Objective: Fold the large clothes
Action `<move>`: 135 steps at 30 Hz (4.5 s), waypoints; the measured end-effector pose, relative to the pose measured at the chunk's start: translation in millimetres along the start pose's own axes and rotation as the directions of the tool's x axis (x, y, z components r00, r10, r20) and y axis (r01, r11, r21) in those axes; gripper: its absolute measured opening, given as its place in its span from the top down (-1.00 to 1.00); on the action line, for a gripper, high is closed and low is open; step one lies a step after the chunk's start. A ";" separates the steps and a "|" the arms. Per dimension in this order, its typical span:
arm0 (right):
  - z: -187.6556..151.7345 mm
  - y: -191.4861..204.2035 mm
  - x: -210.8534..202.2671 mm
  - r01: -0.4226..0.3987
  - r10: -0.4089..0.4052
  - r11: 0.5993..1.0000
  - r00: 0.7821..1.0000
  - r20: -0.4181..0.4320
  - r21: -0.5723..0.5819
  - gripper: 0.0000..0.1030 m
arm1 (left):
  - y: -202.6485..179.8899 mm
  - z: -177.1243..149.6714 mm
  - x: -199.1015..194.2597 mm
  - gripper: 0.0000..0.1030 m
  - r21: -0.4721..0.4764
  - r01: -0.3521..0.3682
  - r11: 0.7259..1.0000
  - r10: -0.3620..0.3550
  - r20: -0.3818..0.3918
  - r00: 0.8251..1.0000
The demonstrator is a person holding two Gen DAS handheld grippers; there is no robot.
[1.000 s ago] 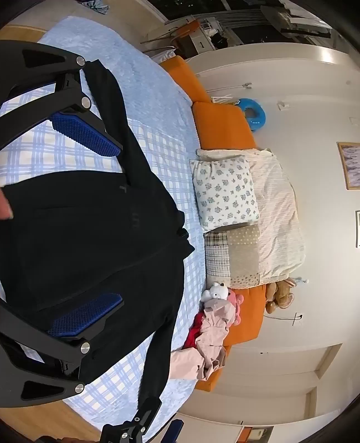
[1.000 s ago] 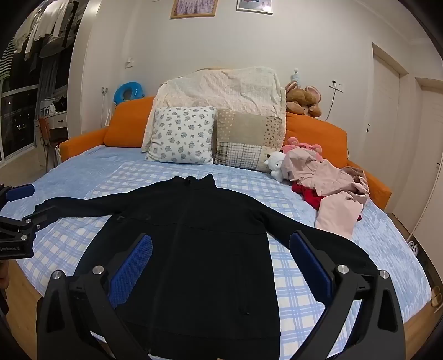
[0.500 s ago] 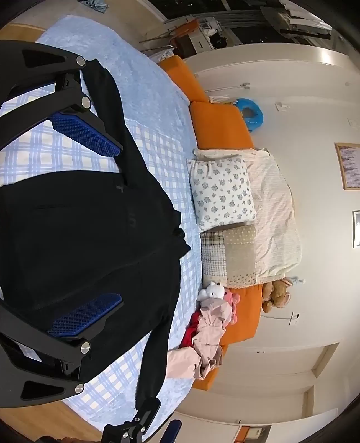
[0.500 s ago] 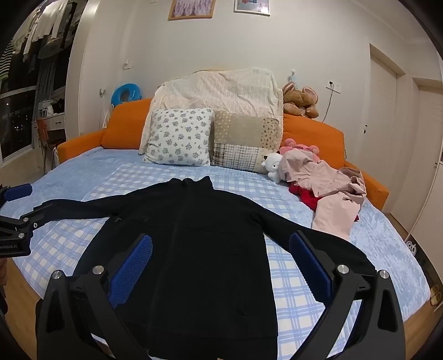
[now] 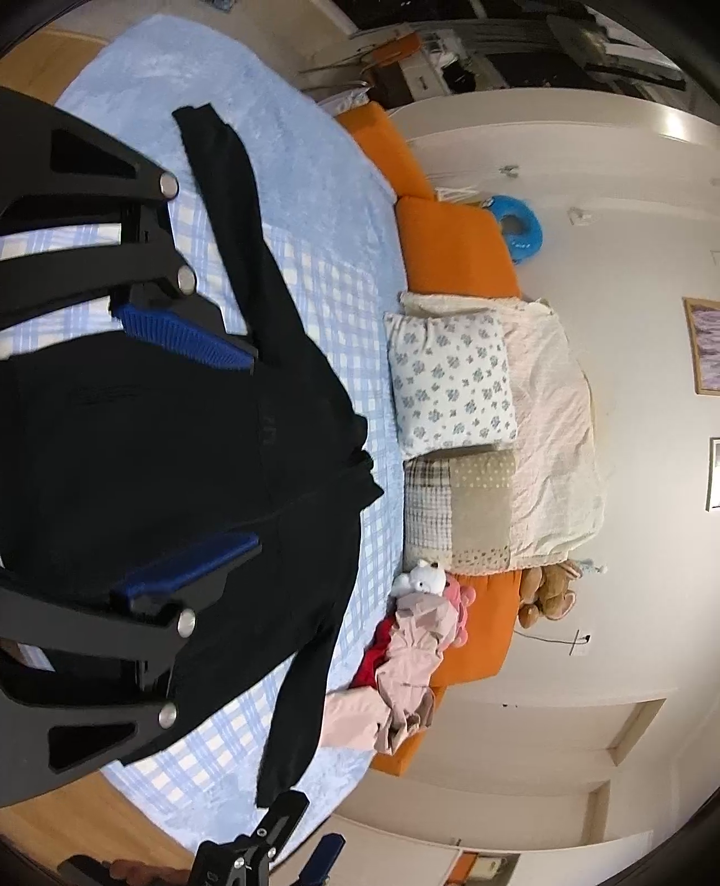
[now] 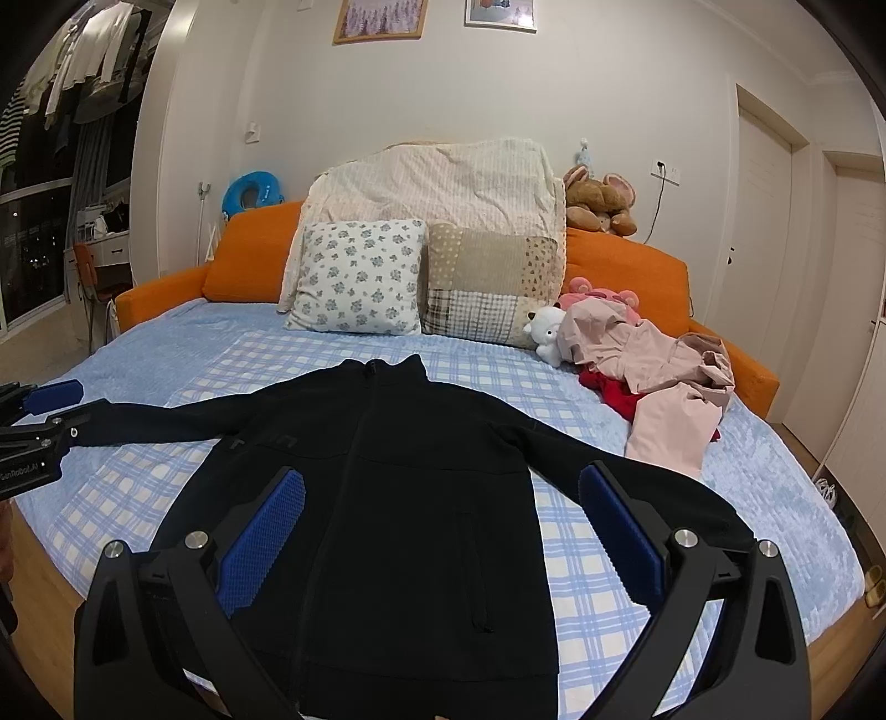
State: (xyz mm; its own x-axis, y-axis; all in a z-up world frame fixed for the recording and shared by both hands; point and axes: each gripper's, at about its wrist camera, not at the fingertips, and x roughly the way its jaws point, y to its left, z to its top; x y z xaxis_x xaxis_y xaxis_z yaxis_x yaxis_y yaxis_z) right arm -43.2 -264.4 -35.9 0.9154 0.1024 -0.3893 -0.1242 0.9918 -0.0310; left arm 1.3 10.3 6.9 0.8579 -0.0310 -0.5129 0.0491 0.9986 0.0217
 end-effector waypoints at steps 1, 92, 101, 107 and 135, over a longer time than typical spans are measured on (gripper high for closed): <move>-0.1 0.4 0.0 -0.001 0.001 1.000 1.000 -0.001 0.000 -0.91 | -0.6 -0.2 0.5 -0.14 0.001 -0.002 1.000 0.002 -0.003 1.000; -8.9 10.9 10.1 -0.004 0.001 0.999 0.998 -0.060 -0.052 -0.91 | -3.1 -19.5 15.0 0.02 0.077 0.038 0.996 -0.028 -0.133 0.991; -9.3 -24.4 15.5 0.087 -0.087 0.996 0.996 0.009 -0.002 -0.82 | -13.3 -17.0 28.9 -0.16 0.092 0.066 0.994 -0.051 -0.150 0.987; -17.3 -104.7 28.2 0.135 -0.135 0.986 0.991 -0.001 0.099 -0.82 | -51.8 -2.9 43.9 -0.57 0.117 0.104 0.988 -0.089 -0.128 0.988; -174.9 -483.7 215.4 0.324 -0.067 0.815 0.876 -0.477 0.480 -0.08 | -269.2 -6.4 282.5 -0.93 0.053 0.243 0.969 -0.180 -0.525 0.832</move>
State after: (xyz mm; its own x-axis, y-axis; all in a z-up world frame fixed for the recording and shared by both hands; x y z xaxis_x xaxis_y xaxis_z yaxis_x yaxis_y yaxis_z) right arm 147.1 -735.5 -265.7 0.6275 -0.0138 -0.7785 0.3797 0.8783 0.2905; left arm 227.1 -267.0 -149.4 0.4366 -0.1824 -0.8810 0.2825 0.9575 -0.0582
